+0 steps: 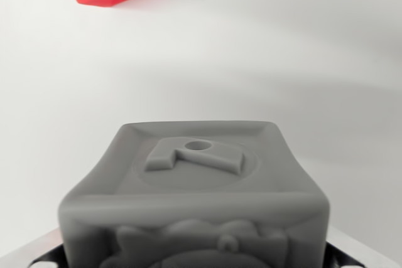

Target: Destack cube

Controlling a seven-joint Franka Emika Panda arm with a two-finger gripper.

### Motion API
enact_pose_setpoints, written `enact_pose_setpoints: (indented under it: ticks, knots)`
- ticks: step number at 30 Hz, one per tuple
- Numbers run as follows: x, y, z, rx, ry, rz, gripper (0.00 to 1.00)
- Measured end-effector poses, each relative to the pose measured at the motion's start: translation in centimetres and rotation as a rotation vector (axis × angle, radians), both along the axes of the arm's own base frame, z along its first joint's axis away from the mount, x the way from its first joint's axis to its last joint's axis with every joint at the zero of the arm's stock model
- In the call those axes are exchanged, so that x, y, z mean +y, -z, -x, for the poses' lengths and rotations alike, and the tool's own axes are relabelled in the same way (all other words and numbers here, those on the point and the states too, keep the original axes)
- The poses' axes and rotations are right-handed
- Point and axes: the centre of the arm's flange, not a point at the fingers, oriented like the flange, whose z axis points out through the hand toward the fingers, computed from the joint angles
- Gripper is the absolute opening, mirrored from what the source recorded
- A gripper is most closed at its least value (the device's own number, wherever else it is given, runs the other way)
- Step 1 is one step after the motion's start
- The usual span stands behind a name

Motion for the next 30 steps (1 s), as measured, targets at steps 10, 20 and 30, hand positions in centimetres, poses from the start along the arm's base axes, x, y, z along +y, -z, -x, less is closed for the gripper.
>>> enact_pose_setpoints:
  ticks: [10,20,30]
  knots:
    - [-1.2,0.5,1.5,-0.001,0.062,0.000,0.00]
    - [-2.4,1.0,2.9,0.000,0.125,0.001,0.00]
    - [-3.6,1.5,4.4,0.000,0.190,0.001,0.00]
